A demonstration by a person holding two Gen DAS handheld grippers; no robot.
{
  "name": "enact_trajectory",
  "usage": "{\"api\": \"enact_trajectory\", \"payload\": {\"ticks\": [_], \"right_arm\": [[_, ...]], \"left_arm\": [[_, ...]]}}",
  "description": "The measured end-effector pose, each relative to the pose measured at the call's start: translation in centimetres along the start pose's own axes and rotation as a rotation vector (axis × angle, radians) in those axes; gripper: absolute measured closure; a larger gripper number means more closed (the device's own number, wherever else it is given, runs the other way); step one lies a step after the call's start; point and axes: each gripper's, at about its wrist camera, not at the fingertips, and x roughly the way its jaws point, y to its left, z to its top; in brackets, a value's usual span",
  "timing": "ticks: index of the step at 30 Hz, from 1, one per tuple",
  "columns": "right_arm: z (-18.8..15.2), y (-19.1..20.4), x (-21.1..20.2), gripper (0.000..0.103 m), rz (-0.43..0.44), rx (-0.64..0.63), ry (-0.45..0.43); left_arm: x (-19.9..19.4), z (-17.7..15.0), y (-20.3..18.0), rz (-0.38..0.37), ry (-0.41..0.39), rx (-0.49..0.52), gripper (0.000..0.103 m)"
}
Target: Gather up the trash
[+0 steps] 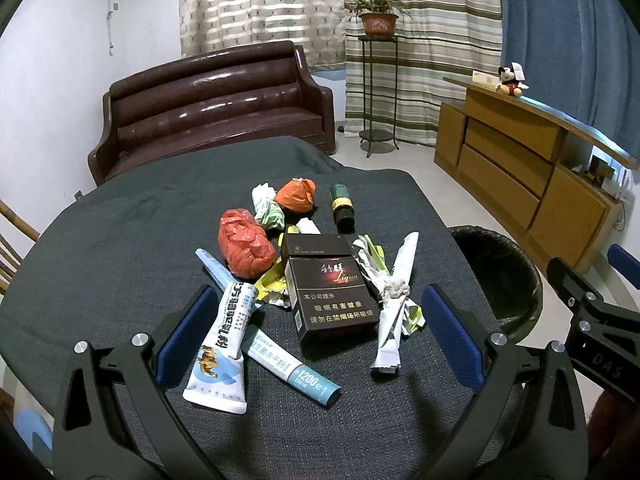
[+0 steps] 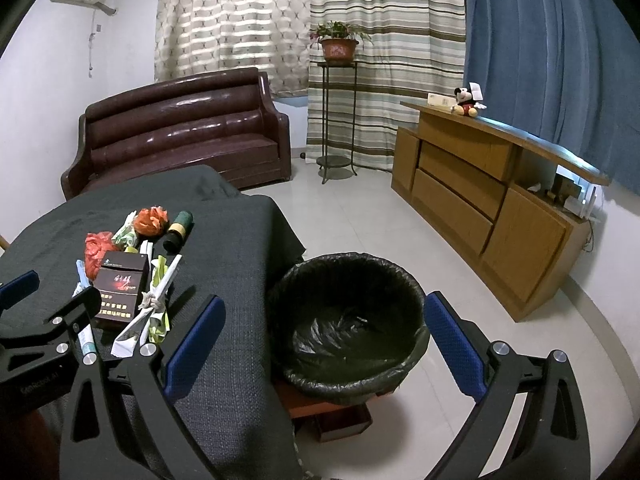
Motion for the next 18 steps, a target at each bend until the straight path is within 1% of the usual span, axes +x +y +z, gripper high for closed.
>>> {"api": "enact_trajectory", "payload": {"ticks": [1,2,3,8,9,10,18], "right_arm": [[0.0,0.0,0.0,0.006,0.003,0.002,0.002],[0.1,-0.1,0.4,0.006,0.012,0.059,0.037],[0.0,0.0,0.0,0.006,0.004,0.002,0.004],[0.1,0.1,0.0,0.006,0.002,0.003,0.006],[0.0,0.0,0.1,0.006,0.002,0.003,0.006],[0.1,0.0,0.1,0.006,0.003,0.004,0.007],[0.1,0.0,0.1,0.006,0.004,0.004,0.008]], "left_arm": [[0.1,-0.1,0.0,-0.001,0.001,0.000,0.004],[-0.3,0.4,-0.1,0.002,0.003,-0.004,0.004],[-0.2,0.3,-0.1,0.002,0.004,-0.003,0.004],[0.2,-0.4,0.0,0.001,0.005,-0.001,0.004],[-0.2,0.4,-0.1,0.002,0.005,-0.005,0.004],[-0.2,0.4,-0.1,0.002,0.006,-0.005,0.004],[0.2,-0.7,0.0,0.002,0.008,-0.003,0.004]]}}
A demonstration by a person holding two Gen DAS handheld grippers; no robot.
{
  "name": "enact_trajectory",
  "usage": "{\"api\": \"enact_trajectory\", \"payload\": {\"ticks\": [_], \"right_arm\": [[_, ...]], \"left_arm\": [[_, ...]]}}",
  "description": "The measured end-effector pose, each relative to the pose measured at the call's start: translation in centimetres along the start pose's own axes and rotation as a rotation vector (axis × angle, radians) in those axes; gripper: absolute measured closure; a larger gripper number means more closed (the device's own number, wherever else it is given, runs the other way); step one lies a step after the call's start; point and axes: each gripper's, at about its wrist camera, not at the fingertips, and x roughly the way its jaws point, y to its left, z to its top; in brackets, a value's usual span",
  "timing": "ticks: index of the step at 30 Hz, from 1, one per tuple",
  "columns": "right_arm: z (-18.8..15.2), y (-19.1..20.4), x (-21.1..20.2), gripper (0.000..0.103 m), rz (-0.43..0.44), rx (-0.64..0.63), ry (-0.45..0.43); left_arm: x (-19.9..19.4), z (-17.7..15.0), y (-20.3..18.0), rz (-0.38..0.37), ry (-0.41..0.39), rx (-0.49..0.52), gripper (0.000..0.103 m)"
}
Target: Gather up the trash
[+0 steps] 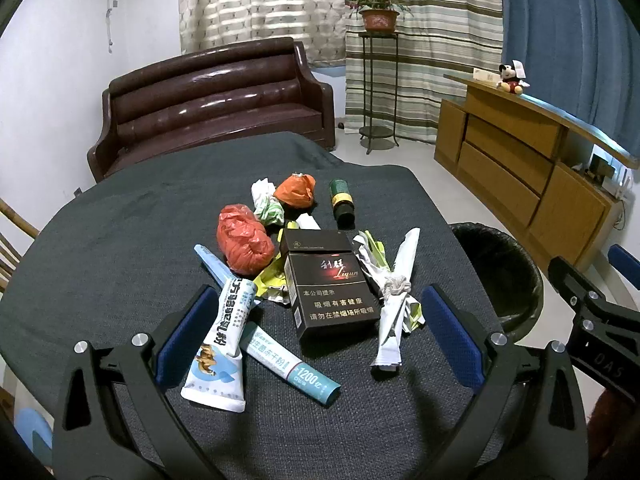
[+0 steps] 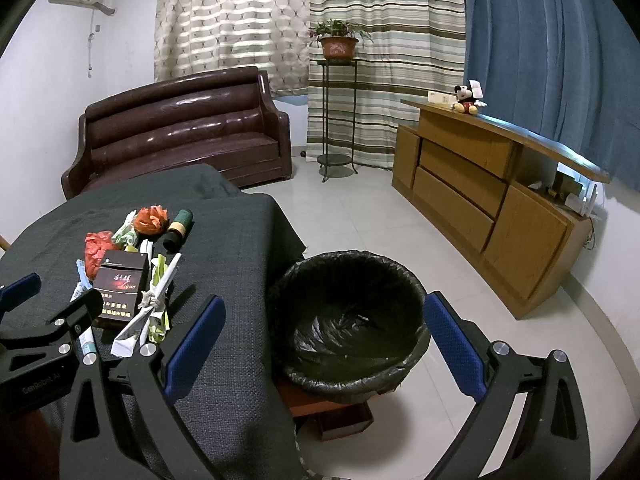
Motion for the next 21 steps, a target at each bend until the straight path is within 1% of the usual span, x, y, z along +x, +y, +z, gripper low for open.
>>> {"api": "enact_trajectory", "payload": {"ticks": [2,3,7,13,15,19,21], "right_arm": [[0.0,0.0,0.0,0.006,0.000,0.000,0.001],[0.1,0.0,0.0,0.006,0.000,0.001,0.001],[0.1,-0.1,0.0,0.006,0.001,0.001,0.003],[0.1,-0.1,0.0,0.006,0.001,0.003,0.004],[0.1,-0.1,0.0,0.006,0.002,0.003,0.004],[0.1,-0.1,0.1,0.006,0.004,0.003,0.006],[0.0,0.5,0.0,0.006,0.002,0.003,0.006]], "left_arm": [[-0.1,-0.4,-0.1,-0.001,-0.001,0.002,0.004],[0.5,0.8,0.4,-0.001,0.002,-0.003,0.004],[0.4,0.9,0.3,0.000,0.004,-0.004,0.004],[1.0,0.0,0.5,0.000,0.005,0.001,0.004],[0.5,0.9,0.3,0.000,0.006,-0.005,0.004],[0.9,0.4,0.6,-0.001,0.006,-0.005,0.004],[0.6,0.8,0.4,-0.001,0.008,-0.005,0.004]]}}
